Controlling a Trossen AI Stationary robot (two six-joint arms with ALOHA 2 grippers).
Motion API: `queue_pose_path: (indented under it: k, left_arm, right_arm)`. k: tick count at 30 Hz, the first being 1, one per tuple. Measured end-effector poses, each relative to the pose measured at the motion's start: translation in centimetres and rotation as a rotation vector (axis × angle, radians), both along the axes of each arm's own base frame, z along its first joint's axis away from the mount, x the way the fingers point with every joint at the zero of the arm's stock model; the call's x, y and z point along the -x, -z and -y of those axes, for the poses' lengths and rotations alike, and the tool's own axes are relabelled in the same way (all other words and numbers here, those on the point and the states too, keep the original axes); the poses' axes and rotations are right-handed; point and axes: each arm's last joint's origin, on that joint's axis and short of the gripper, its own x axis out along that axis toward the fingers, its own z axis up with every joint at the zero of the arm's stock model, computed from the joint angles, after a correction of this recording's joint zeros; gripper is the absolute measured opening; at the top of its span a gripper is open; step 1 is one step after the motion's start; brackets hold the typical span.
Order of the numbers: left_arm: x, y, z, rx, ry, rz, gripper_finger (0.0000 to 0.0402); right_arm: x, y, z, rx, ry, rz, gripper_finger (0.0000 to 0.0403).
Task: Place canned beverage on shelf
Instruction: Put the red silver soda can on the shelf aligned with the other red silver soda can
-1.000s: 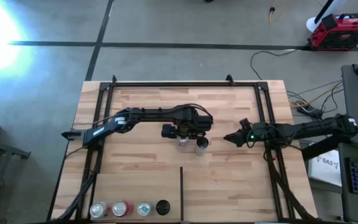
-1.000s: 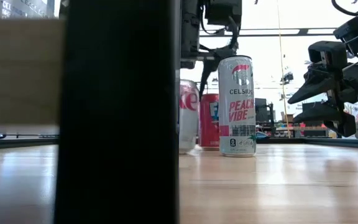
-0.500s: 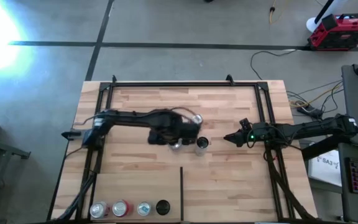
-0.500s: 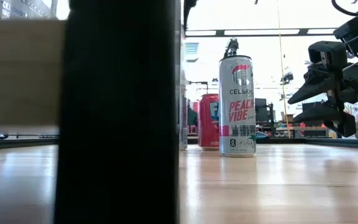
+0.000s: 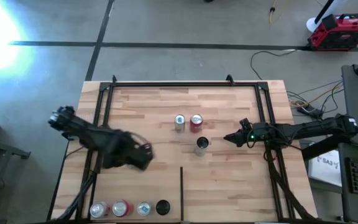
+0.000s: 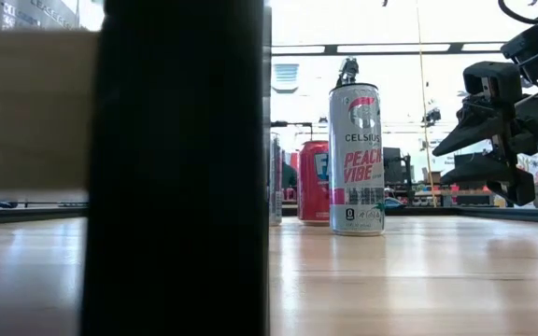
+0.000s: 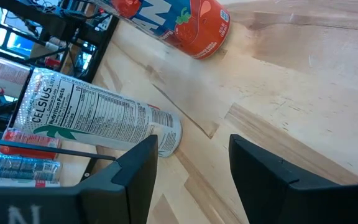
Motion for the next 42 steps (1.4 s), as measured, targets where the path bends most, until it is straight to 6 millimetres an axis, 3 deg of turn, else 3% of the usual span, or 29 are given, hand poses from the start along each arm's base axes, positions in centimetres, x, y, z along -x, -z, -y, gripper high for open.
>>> queue_pose_path:
  k: [9,17,25,42]
  left_arm:
    - [8.0,1.0,3.2,0.016,-0.023,-0.025,0.0294]
    - [11.7,1.8,5.1,0.024,0.035,-0.069,0.0294]
    - [13.3,3.1,6.5,0.023,0.054,-0.072,0.0294]
    - [14.1,4.5,8.0,0.070,0.043,-0.047,0.0294]
  right_arm:
    - [0.0,0.0,0.0,0.000,0.000,0.000,0.0183]
    - [0.0,0.0,0.0,0.000,0.000,0.000,0.0183]
    - [0.0,0.0,0.0,0.000,0.000,0.000,0.0183]
    - [0.0,0.0,0.0,0.000,0.000,0.000,0.0183]
